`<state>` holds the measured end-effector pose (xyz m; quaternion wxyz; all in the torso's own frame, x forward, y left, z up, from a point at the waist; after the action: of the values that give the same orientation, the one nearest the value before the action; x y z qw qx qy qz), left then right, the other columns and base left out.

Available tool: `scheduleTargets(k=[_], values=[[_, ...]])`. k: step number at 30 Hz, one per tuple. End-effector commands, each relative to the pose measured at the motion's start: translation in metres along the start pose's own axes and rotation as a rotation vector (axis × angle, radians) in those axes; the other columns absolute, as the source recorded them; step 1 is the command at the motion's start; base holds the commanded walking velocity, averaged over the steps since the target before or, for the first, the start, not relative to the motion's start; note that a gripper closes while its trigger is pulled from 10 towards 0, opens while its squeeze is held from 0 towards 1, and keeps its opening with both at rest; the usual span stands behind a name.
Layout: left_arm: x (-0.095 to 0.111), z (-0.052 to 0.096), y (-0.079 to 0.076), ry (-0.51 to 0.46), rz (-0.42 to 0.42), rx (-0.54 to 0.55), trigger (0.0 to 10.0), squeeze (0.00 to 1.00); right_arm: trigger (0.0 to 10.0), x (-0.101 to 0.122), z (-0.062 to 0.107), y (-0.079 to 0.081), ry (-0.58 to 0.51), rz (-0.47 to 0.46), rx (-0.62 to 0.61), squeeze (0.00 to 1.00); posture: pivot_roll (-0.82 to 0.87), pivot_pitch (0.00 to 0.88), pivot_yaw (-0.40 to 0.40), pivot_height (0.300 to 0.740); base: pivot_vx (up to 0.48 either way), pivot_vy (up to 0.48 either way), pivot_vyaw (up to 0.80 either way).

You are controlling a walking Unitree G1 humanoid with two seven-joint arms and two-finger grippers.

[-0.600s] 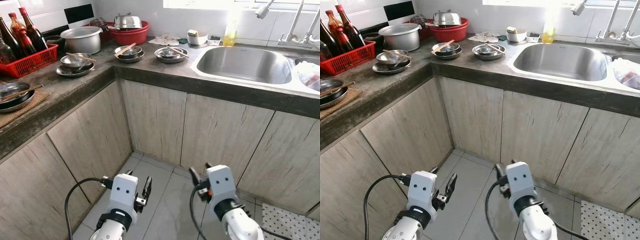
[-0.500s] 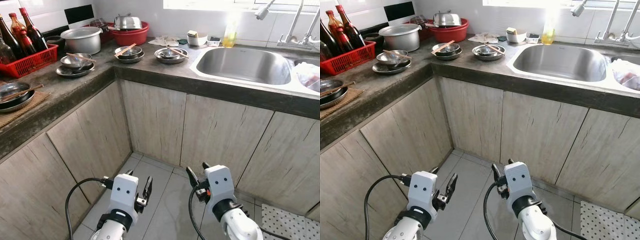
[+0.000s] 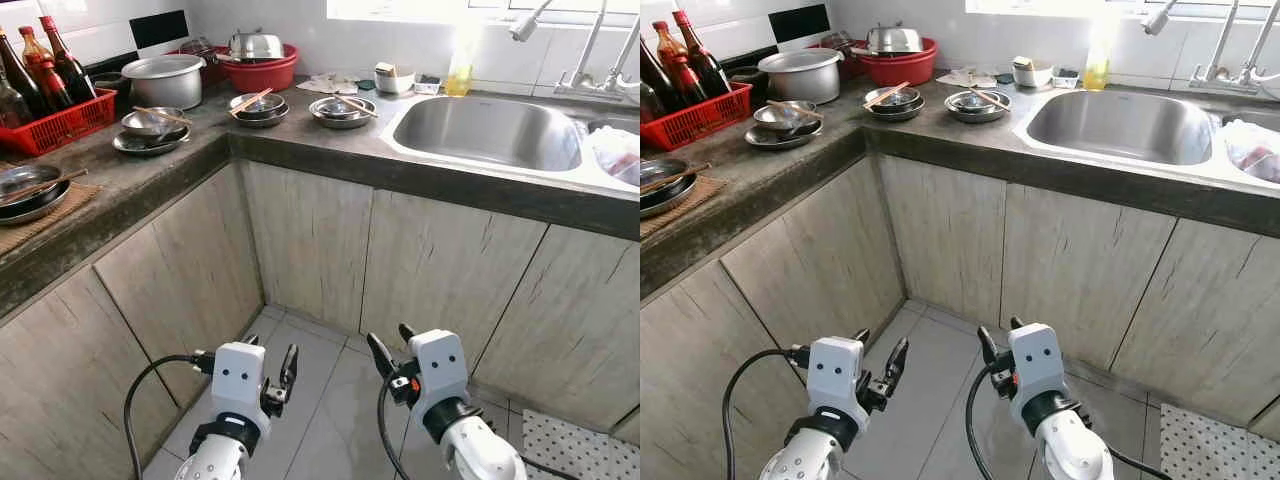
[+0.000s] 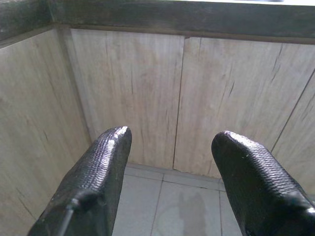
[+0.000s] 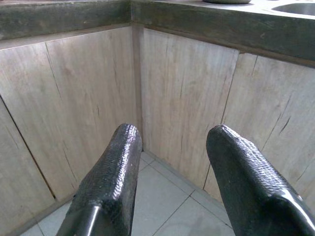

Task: Kitchen organization

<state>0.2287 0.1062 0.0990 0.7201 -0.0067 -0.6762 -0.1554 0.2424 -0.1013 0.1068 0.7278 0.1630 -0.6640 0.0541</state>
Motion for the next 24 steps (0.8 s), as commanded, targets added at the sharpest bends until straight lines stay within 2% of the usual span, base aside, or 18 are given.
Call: scheduleTargets(k=[1, 19, 24], values=[[-0.001, -0.001, 0.000, 0.007, -0.004, -0.001, 10.0, 0.00, 10.0, 0.003, 0.000, -0.003, -0.012, -0.009, -0.010, 0.00, 0.09, 0.000, -0.015, 0.740, 0.000, 0.000, 0.00], [0.001, -0.001, -0.010, -0.010, -0.019, -0.050, 10.0, 0.00, 10.0, 0.002, -0.001, -0.003, -0.001, -0.011, 0.003, 0.00, 0.09, 0.000, -0.024, 0.740, 0.000, 0.000, 0.00], [0.001, 0.000, -0.014, -0.013, -0.027, -0.072, 10.0, 0.00, 10.0, -0.003, -0.001, -0.004, 0.023, -0.004, -0.002, 0.00, 0.09, 0.000, -0.022, 0.740, 0.281, 0.000, 0.00]])
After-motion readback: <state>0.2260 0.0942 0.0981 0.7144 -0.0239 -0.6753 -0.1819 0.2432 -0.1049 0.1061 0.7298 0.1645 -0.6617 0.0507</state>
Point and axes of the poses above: a point about 5 cm out from each wrist's last joint towards the gripper, its own z axis pointing back from the gripper into the wrist, its own x axis along the axis of the wrist's last joint, y = z × x, the point moved 3 cm from there along -z, pointing out of the wrist towards the gripper, and after that the axes turned 11 degrees about -z, right-handed, at the moved point
